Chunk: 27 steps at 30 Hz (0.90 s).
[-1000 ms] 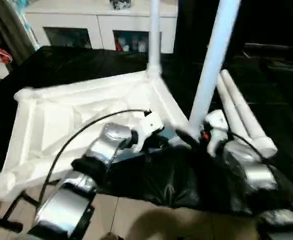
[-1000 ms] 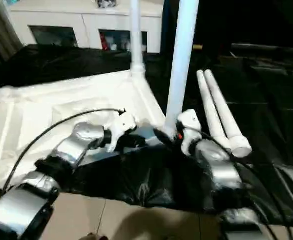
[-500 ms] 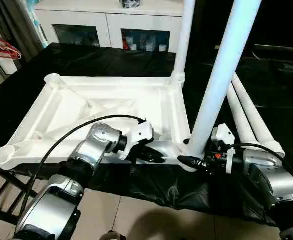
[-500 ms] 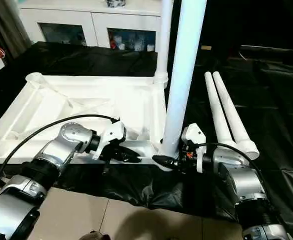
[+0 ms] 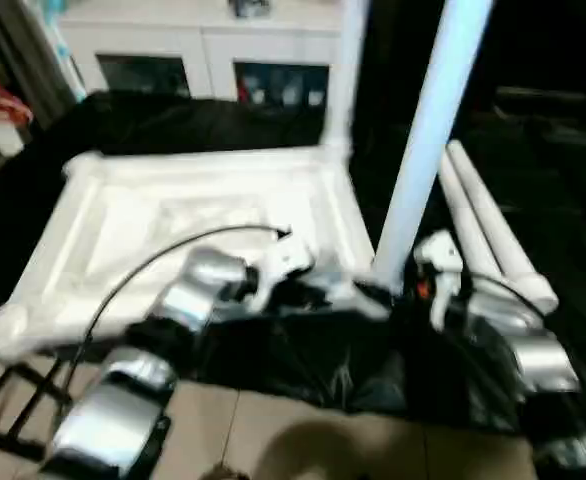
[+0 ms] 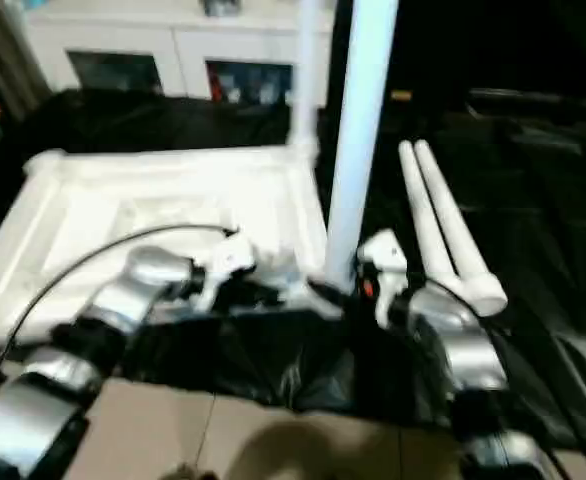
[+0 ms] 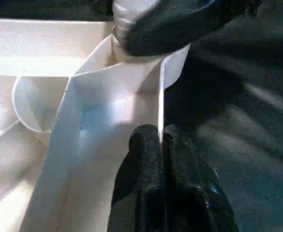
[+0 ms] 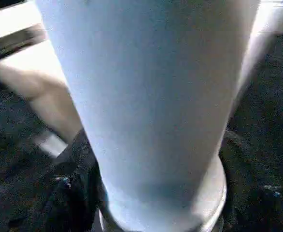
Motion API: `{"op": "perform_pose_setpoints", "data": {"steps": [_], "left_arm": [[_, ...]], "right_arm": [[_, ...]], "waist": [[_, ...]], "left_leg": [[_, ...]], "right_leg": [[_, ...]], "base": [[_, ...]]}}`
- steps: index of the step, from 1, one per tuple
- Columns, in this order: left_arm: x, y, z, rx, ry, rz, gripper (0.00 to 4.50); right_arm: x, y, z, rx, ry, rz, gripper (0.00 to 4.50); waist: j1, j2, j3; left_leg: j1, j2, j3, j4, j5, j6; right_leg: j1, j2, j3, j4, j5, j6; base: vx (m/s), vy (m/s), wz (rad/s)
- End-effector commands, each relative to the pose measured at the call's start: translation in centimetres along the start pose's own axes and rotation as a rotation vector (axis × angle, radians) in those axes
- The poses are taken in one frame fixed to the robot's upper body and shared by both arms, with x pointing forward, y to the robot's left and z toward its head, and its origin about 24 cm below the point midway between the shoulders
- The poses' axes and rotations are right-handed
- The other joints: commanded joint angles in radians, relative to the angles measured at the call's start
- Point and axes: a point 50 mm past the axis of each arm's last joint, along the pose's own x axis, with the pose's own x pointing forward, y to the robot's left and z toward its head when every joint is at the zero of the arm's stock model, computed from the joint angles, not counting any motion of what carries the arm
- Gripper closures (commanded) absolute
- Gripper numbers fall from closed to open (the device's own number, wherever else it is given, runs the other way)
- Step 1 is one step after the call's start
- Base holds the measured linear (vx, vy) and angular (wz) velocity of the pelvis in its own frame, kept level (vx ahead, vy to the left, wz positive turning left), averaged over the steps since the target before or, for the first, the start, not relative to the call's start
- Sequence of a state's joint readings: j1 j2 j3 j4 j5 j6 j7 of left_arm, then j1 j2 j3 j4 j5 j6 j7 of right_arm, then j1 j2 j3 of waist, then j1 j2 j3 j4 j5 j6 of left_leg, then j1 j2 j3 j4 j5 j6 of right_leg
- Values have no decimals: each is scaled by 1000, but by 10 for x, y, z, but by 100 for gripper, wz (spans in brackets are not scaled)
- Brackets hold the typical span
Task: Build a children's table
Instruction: Rotate leg to tighten
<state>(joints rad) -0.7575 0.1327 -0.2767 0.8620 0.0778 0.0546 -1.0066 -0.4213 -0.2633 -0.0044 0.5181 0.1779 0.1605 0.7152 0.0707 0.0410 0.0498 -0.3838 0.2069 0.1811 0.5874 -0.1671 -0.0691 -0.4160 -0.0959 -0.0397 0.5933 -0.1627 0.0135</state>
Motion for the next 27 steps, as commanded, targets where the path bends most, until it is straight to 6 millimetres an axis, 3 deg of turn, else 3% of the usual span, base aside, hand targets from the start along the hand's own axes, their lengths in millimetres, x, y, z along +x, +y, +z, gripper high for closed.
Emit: {"op": "perform_pose_setpoints", "data": {"steps": [1,3,5,8,15,17,19,24,27], "left_arm": [[15,4,19,-13,-37,121,450],[20,4,23,-25,-44,150,450],[25,3,27,-31,-53,167,450],[31,-1,30,-22,-63,159,450],[28,-3,29,0,-76,108,450],[23,-4,24,19,-74,61,450],[19,-5,22,33,-76,26,450],[6,-8,15,60,-75,-80,450],[-1,-10,12,78,-71,-142,450]], "right_arm": [[20,13,-12,57,44,-76,175],[25,15,-11,65,42,-112,175],[33,20,-8,57,31,-133,175],[43,26,-5,62,4,-139,105],[39,21,-4,30,11,-132,40],[32,16,-3,-33,13,-80,40],[27,14,-1,-73,4,-34,40],[6,15,5,-149,-20,166,40],[-6,16,5,-160,-12,272,40]], "waist": [[-3,-16,-60],[-6,-18,-61],[-8,-14,-64],[-7,-14,-67],[-7,-13,-66],[-7,-10,-65],[-6,-13,-67],[-1,-12,-69],[2,-10,-69]], "left_leg": [[21,6,-1,-77,-330,0],[15,4,-2,-77,-318,4],[13,4,-1,-76,-304,13],[11,4,-1,-74,-281,25],[10,5,-1,-76,-287,38],[11,5,-1,-76,-298,34],[8,6,-2,-75,-296,43],[6,10,1,-69,-239,80],[7,14,2,-69,-243,86]], "right_leg": [[40,-36,16,-90,-419,-181],[44,-35,16,-91,-413,-173],[43,-33,17,-89,-363,-180],[47,-32,16,-83,-312,-196],[50,-33,15,-82,-305,-200],[49,-33,15,-84,-320,-198],[53,-35,15,-84,-307,-199],[58,-32,15,-70,-191,-244],[56,-32,14,-67,-185,-259]], "base": [[0,0,0],[0,0,0],[0,0,0],[0,0,0],[0,0,0],[0,0,0],[0,0,0],[0,0,0],[0,0,0]]}}
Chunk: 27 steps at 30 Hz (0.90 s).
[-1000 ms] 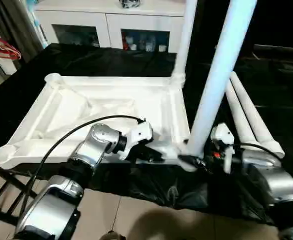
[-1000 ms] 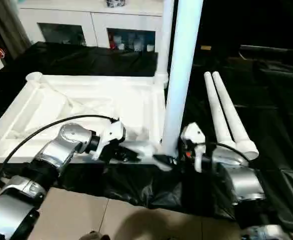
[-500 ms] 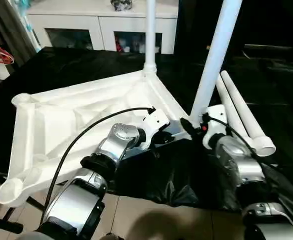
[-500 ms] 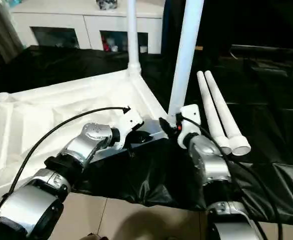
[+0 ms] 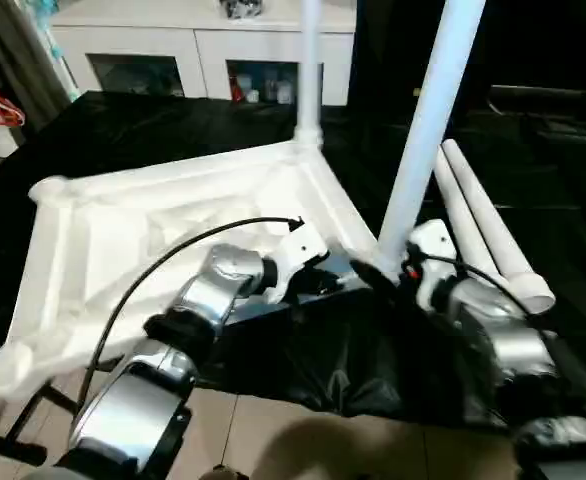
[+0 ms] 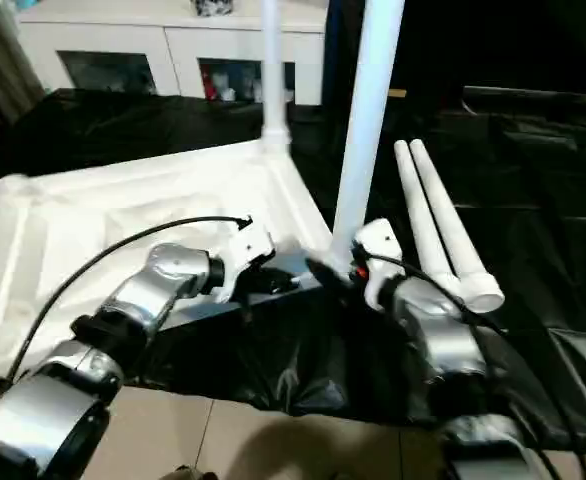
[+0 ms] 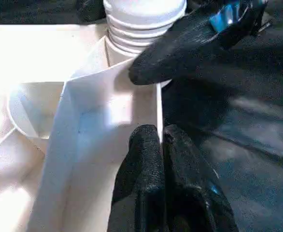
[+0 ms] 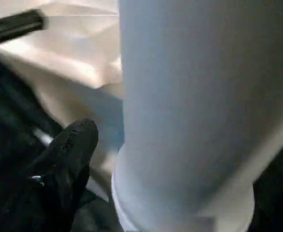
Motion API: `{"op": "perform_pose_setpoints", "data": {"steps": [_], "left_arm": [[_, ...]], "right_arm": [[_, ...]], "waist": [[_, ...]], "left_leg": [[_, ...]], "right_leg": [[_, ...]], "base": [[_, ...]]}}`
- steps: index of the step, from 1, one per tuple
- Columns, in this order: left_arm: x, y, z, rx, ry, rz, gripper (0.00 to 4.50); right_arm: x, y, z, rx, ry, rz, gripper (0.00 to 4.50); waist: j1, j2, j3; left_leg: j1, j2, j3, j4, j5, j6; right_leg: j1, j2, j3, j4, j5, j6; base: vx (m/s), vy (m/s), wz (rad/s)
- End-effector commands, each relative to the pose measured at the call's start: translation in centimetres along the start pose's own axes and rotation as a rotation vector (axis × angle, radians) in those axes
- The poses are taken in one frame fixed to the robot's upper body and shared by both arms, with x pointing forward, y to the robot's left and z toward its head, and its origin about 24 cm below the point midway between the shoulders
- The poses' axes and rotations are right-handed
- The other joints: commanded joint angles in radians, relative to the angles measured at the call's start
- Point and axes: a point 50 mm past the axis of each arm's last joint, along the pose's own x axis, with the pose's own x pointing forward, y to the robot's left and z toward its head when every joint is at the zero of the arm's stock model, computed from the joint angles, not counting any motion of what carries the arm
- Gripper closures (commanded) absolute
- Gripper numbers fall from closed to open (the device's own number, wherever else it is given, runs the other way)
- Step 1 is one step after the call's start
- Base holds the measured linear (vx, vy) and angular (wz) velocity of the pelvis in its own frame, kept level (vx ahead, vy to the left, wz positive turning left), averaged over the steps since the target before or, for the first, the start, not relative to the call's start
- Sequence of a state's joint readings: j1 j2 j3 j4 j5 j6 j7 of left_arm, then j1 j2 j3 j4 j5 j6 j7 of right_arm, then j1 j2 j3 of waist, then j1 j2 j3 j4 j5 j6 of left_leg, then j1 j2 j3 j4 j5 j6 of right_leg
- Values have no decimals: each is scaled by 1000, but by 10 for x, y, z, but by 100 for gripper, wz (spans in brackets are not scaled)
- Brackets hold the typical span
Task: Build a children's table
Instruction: Rotate leg to tighten
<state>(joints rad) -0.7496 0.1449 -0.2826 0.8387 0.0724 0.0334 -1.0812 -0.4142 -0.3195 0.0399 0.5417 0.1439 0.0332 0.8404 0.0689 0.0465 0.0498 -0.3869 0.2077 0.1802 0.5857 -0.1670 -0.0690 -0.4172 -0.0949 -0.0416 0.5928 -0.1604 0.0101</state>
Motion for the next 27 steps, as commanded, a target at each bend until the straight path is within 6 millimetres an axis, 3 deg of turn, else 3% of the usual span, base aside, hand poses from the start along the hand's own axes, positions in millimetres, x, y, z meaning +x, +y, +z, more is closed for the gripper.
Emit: {"op": "perform_pose_setpoints", "data": {"steps": [1,9,20,24,26,27], "left_arm": [[2,-6,10,49,-56,-76,450],[-18,-6,-1,70,-11,-161,450],[-26,-5,-5,69,6,-181,450],[-17,-3,-3,56,-1,-112,450],[-10,1,1,34,-4,-40,450],[-5,4,3,26,-4,6,450]], "right_arm": [[3,16,7,-22,-27,159,40],[-22,23,2,-33,53,389,114],[-24,28,-1,-27,90,432,177],[-12,26,-5,-5,93,308,179],[-2,19,-11,8,119,163,180],[5,15,-13,19,128,79,180]], "waist": [[9,-16,-67],[26,-16,-65],[29,-17,-68],[26,-17,-67],[19,-16,-62],[9,-17,-61]], "left_leg": [[12,14,4,-68,-251,88],[16,17,6,-69,-275,73],[13,16,4,-69,-245,67],[15,15,4,-70,-261,59],[15,12,4,-72,-289,43],[18,7,1,-75,-315,17]], "right_leg": [[58,-32,17,-69,-194,-255],[53,-34,19,-69,-234,-251],[55,-36,19,-65,-225,-242],[53,-36,19,-68,-245,-242],[47,-35,19,-73,-296,-231],[47,-37,17,-80,-372,-206]], "base": [[0,0,0],[0,0,0],[0,0,0],[0,0,0],[0,0,0],[0,0,0]]}}
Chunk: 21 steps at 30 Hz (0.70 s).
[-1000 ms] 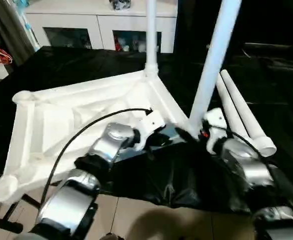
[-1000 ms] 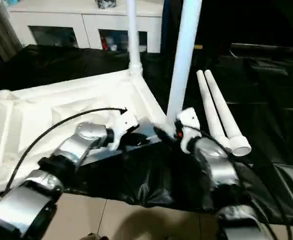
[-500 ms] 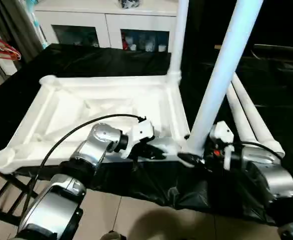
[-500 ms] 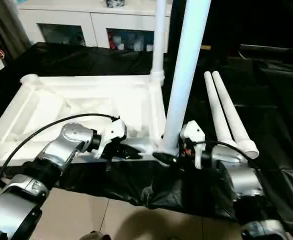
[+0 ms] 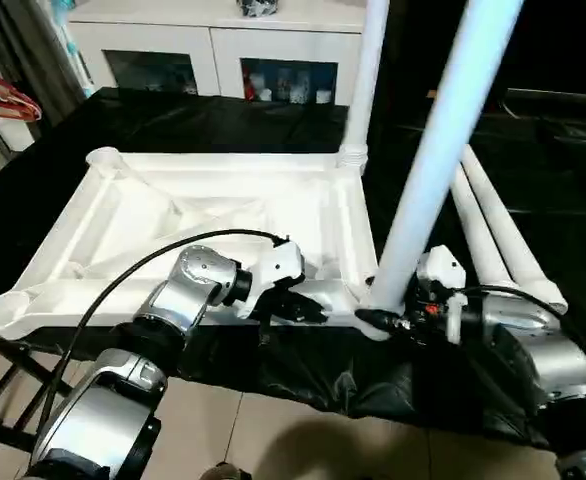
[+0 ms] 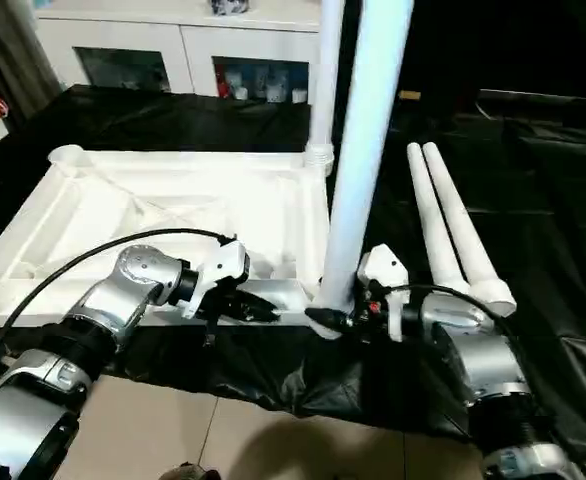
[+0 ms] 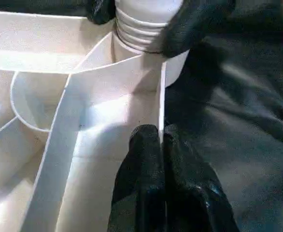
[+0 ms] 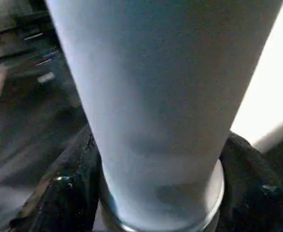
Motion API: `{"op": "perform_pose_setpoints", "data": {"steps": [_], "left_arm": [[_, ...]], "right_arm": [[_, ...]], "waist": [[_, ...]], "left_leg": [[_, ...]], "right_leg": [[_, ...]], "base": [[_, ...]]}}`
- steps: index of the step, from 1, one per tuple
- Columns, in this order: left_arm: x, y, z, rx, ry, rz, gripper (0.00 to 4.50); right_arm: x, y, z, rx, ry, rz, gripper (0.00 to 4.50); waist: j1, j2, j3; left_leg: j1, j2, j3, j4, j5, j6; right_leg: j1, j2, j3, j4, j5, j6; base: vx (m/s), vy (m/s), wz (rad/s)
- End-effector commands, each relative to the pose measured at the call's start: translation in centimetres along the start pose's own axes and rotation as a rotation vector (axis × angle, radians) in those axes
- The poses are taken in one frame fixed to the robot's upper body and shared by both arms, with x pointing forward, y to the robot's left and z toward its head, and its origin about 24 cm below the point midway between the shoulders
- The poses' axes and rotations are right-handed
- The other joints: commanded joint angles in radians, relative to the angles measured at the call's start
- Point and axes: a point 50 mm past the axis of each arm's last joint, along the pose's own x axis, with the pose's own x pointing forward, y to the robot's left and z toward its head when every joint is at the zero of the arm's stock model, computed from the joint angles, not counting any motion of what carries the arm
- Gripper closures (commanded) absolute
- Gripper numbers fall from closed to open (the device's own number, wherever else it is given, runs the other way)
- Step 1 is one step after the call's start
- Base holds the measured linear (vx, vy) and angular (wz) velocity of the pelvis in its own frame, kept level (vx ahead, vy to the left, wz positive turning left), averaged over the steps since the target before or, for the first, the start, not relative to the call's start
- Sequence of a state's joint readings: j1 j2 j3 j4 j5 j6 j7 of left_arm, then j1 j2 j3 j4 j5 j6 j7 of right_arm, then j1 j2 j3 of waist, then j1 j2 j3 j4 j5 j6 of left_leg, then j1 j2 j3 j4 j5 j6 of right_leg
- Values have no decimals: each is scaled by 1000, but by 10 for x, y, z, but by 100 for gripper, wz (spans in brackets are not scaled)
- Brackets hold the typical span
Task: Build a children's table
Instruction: Rotate leg to tighten
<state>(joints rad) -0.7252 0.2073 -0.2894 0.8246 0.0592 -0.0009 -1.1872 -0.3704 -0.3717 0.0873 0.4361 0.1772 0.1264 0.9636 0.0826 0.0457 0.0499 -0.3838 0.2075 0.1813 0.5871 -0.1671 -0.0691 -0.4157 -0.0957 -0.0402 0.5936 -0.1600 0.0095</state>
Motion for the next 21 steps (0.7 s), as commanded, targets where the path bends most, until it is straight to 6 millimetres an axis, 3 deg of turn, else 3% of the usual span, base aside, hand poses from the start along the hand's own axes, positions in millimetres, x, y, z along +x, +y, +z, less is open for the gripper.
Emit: {"op": "perform_pose_setpoints", "data": {"steps": [1,2,4,7,9,11,14,16,18,21], "left_arm": [[14,7,17,6,-23,105,450],[18,9,19,-4,-20,137,450],[30,14,27,-38,-23,223,450],[37,16,33,-62,-30,278,450],[44,16,38,-77,-39,310,450],[47,15,40,-78,-45,312,450],[51,12,43,-62,-61,285,450],[49,11,41,-53,-61,264,450],[48,11,39,-44,-60,253,450],[42,10,36,-25,-73,210,450]], "right_arm": [[18,1,-13,27,77,-118,180],[22,-2,-15,46,82,-174,180],[36,-4,-14,103,63,-287,180],[45,-4,-11,141,47,-341,180],[55,-1,-7,140,31,-358,180],[61,1,-4,126,16,-354,180],[67,4,1,140,-31,-330,110],[64,4,2,138,-40,-306,110],[61,2,2,103,-30,-306,74],[54,2,2,47,-35,-240,71]], "waist": [[-5,-17,-61],[-11,-17,-60],[-17,-15,-58],[-20,-14,-59],[-21,-11,-60],[-22,-13,-62],[-21,-12,-64],[-21,-13,-65],[-20,-11,-66],[-19,-11,-66]], "left_leg": [[15,7,0,-76,-315,17],[18,5,-2,-77,-327,1],[21,3,-3,-77,-349,5],[20,2,-5,-77,-351,7],[19,2,-4,-77,-352,10],[15,2,-6,-79,-347,9],[12,4,-5,-79,-333,23],[11,5,-5,-78,-323,29],[11,5,-3,-77,-310,35],[10,5,-3,-76,-306,40]], "right_leg": [[45,-36,16,-81,-373,-206],[42,-36,15,-85,-416,-187],[38,-35,15,-97,-471,-162],[39,-34,13,-99,-476,-154],[37,-33,14,-99,-453,-158],[43,-33,11,-97,-430,-162],[46,-33,13,-91,-370,-182],[48,-32,14,-87,-334,-193],[49,-33,14,-85,-305,-206],[51,-34,14,-84,-293,-209]], "base": [[0,0,0],[-62,-3,-1],[0,0,0],[0,0,0],[0,0,0],[0,0,0],[0,0,0],[0,0,0],[0,0,0],[0,0,0]]}}
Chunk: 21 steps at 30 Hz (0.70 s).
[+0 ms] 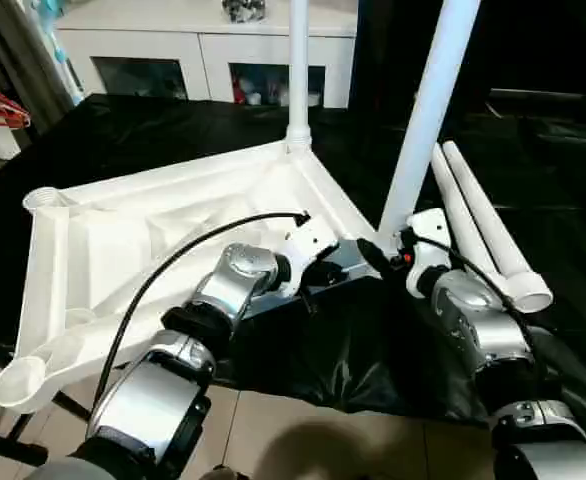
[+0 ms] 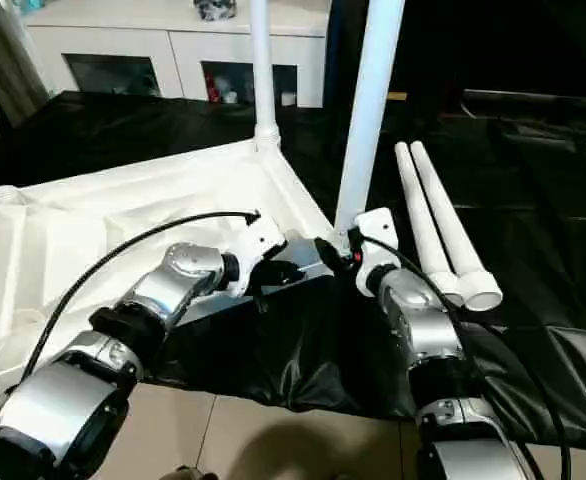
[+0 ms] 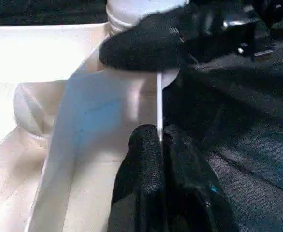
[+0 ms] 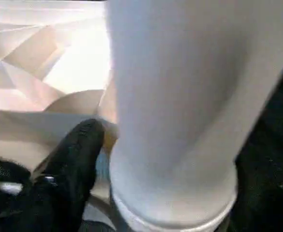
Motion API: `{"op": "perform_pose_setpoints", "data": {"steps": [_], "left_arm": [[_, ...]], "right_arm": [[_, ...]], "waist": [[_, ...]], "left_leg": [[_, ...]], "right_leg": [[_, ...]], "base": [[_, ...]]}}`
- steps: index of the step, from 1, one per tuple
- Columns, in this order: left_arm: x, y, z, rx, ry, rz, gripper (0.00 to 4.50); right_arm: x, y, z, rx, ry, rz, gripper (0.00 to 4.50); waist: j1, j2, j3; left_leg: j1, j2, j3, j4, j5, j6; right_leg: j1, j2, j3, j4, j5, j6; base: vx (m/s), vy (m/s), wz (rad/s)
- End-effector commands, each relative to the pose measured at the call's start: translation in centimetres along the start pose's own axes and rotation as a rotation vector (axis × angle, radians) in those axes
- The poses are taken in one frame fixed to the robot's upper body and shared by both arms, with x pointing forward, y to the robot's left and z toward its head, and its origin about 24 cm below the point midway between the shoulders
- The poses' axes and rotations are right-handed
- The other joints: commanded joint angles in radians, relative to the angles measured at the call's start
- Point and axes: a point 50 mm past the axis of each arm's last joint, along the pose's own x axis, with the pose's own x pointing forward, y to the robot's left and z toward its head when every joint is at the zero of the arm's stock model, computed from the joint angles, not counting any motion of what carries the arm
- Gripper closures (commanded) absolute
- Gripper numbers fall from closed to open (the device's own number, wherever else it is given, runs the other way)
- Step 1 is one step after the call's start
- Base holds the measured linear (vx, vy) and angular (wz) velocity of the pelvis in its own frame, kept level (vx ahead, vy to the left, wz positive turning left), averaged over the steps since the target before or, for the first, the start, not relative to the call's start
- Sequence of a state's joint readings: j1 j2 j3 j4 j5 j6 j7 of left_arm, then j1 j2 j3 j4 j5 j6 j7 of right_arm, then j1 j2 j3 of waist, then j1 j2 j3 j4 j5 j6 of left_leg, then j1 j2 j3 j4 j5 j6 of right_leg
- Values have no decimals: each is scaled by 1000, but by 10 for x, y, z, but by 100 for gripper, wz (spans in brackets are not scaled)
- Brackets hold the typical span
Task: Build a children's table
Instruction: Rotate leg to tighten
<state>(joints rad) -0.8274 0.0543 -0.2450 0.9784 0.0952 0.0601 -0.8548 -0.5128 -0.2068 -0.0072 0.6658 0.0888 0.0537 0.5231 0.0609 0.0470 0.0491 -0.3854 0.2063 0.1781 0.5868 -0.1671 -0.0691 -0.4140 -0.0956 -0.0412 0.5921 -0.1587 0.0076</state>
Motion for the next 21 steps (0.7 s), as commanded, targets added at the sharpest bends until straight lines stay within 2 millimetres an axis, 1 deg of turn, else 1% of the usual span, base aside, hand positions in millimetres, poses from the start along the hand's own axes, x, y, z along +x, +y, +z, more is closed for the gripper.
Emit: {"op": "perform_pose_setpoints", "data": {"steps": [1,3,4,5,6,7,8,9,10,11,12,15,16,17,18,19,21], "left_arm": [[3,-6,15,67,-71,-67,450],[-4,-8,12,91,-90,-139,450],[-6,-9,12,97,-95,-159,450],[-6,-9,12,98,-96,-162,450],[-9,-9,10,104,-99,-193,450],[-12,-10,9,111,-99,-219,450],[-15,-10,7,116,-95,-241,450],[-19,-10,5,122,-87,-261,450],[-21,-10,4,126,-82,-273,450],[-26,-9,0,132,-72,-304,450],[-28,-9,-2,134,-65,-315,450],[-37,-7,-8,144,-37,-342,450],[-37,-7,-8,145,-37,-342,450],[-39,-6,-10,146,-29,-347,450],[-41,-5,-11,147,-23,-350,450],[-42,-5,-12,148,-19,-351,450],[-44,-4,-13,149,-15,-352,450]], "right_arm": [[5,31,-6,-41,19,223,71],[-4,29,-4,-61,-1,316,71],[-6,29,-4,-67,-4,343,71],[-7,29,-4,-69,-5,348,71],[-12,28,-3,-78,-4,392,71],[-16,27,-3,-86,-3,428,71],[-21,26,-3,-93,-1,460,71],[-26,24,-3,-99,5,499,71],[-29,23,-2,-102,9,524,71],[-37,21,-2,-103,19,572,71],[-39,20,-2,-103,25,589,71],[-49,16,-1,-114,49,641,71],[-49,16,-1,-115,50,642,71],[-51,15,-2,-118,60,655,71],[-53,15,-2,-123,67,666,71],[-55,15,-3,-123,75,675,97],[-56,16,-3,-123,82,684,97]], "waist": [[4,-13,-66],[5,-16,-67],[6,-14,-69],[6,-13,-69],[8,-14,-70],[10,-15,-69],[12,-14,-69],[15,-13,-68],[17,-13,-66],[22,-13,-66],[25,-13,-65],[33,-12,-62],[32,-13,-62],[32,-11,-63],[32,-13,-62],[33,-14,-63],[33,-13,-63]], "left_leg": [[11,7,1,-74,-297,46],[7,8,1,-73,-278,58],[6,10,1,-71,-259,72],[5,10,1,-71,-249,77],[7,10,3,-69,-239,82],[8,12,4,-67,-236,89],[7,12,4,-67,-234,91],[9,15,4,-69,-243,93],[10,16,7,-68,-255,95],[12,17,6,-70,-266,91],[13,18,6,-71,-272,88],[17,19,7,-75,-306,67],[16,19,6,-75,-308,64],[15,19,5,-76,-306,59],[14,19,5,-77,-304,57],[15,19,5,-76,-301,56],[15,19,5,-76,-297,55]], "right_leg": [[51,-34,16,-81,-279,-210],[57,-34,16,-75,-237,-220],[58,-35,16,-70,-196,-234],[59,-35,16,-68,-180,-240],[59,-33,15,-67,-163,-251],[58,-33,15,-65,-160,-260],[59,-33,15,-65,-163,-261],[59,-33,14,-66,-177,-263],[55,-32,16,-68,-190,-264],[54,-33,16,-69,-214,-259],[55,-33,17,-69,-221,-256],[48,-34,19,-74,-278,-242],[49,-34,19,-74,-284,-239],[49,-35,19,-74,-287,-235],[49,-35,19,-74,-287,-233],[49,-35,19,-73,-283,-231],[48,-35,20,-73,-280,-232]], "base": [[0,0,0],[0,0,0],[0,0,0],[0,0,0],[0,0,0],[0,0,0],[0,0,0],[0,0,0],[0,0,0],[0,0,0],[0,0,0],[0,0,0],[0,0,0],[0,0,0],[0,0,0],[0,0,0],[0,0,0]]}}
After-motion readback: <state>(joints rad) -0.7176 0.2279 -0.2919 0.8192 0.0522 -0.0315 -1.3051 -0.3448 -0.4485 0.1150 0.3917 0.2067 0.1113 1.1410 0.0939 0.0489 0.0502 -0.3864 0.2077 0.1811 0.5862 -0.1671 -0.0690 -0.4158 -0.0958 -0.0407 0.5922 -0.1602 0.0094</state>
